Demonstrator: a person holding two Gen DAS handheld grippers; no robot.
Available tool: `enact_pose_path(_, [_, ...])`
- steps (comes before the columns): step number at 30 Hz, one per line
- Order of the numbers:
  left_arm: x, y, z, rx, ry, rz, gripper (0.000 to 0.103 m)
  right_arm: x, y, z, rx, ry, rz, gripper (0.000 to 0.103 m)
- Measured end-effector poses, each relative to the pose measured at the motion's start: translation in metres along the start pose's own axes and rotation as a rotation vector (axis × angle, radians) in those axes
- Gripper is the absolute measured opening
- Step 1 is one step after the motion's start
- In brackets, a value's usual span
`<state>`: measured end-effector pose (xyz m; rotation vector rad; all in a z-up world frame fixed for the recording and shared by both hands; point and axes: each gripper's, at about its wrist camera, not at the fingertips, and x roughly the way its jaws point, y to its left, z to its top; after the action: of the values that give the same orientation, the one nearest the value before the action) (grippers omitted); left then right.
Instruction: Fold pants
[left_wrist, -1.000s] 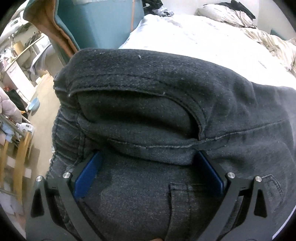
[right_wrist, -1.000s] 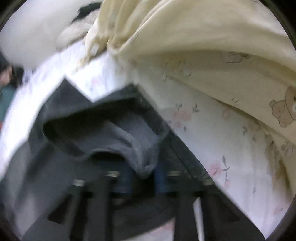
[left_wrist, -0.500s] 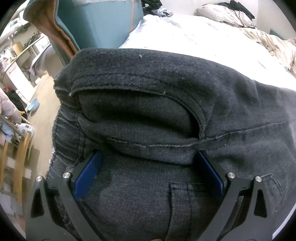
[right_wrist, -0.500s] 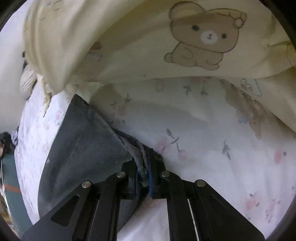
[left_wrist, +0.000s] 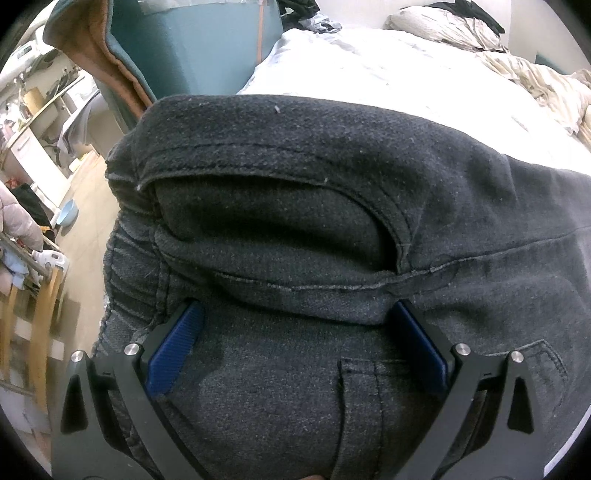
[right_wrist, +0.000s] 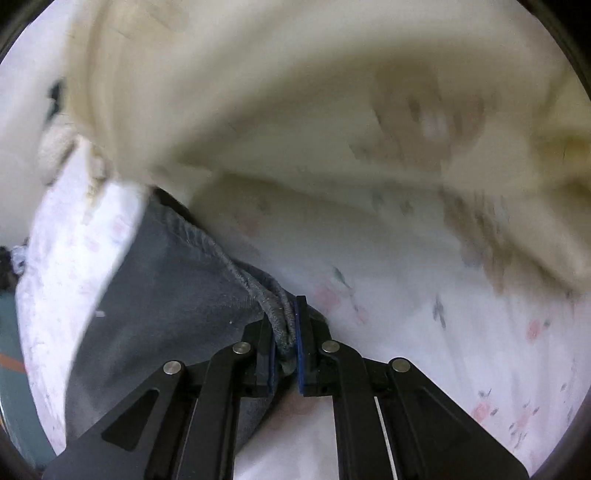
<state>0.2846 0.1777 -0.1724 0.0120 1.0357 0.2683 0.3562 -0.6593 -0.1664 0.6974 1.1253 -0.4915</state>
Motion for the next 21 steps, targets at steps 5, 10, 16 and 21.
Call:
enact_pose_path(5, [-0.001,0.0,0.002,0.011,0.018,-0.003,0.101,0.019,0.009,-0.004,-0.079,-0.013,-0.196,0.067])
enact_pose_path(10, [-0.017,0.003,0.006,-0.013,0.038,-0.01,0.1,-0.012,0.041,-0.022,-0.251,-0.113,-0.338,0.068])
enact_pose_path(16, [-0.067,0.021,0.01,-0.093,0.034,-0.171,0.1,-0.06,0.089,-0.088,-0.359,-0.218,-0.175,0.07])
enact_pose_path(21, [-0.132,0.072,0.003,-0.252,-0.03,-0.201,0.1,-0.083,0.116,-0.156,-0.348,-0.163,0.055,0.07])
